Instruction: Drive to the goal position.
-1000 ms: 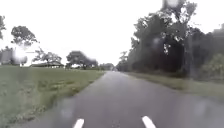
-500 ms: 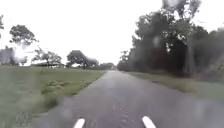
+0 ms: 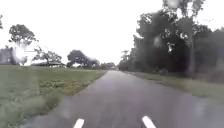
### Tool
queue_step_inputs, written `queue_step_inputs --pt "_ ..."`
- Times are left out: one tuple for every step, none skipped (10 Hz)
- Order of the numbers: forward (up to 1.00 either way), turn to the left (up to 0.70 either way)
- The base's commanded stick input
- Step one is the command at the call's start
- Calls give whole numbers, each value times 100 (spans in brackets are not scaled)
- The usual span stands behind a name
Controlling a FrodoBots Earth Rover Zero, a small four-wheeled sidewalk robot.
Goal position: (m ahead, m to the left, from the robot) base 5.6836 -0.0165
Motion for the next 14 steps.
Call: queue_step_inputs --pt "70 0" --pt "70 0" --pt "70 0" --pt "70 0" --pt "70 0" --pt "70 0" --pt "70 0" --pt "70 0" --pt "70 0" --pt "70 0" --pt "70 0" --pt "70 0" --pt "70 0" --pt "70 0"
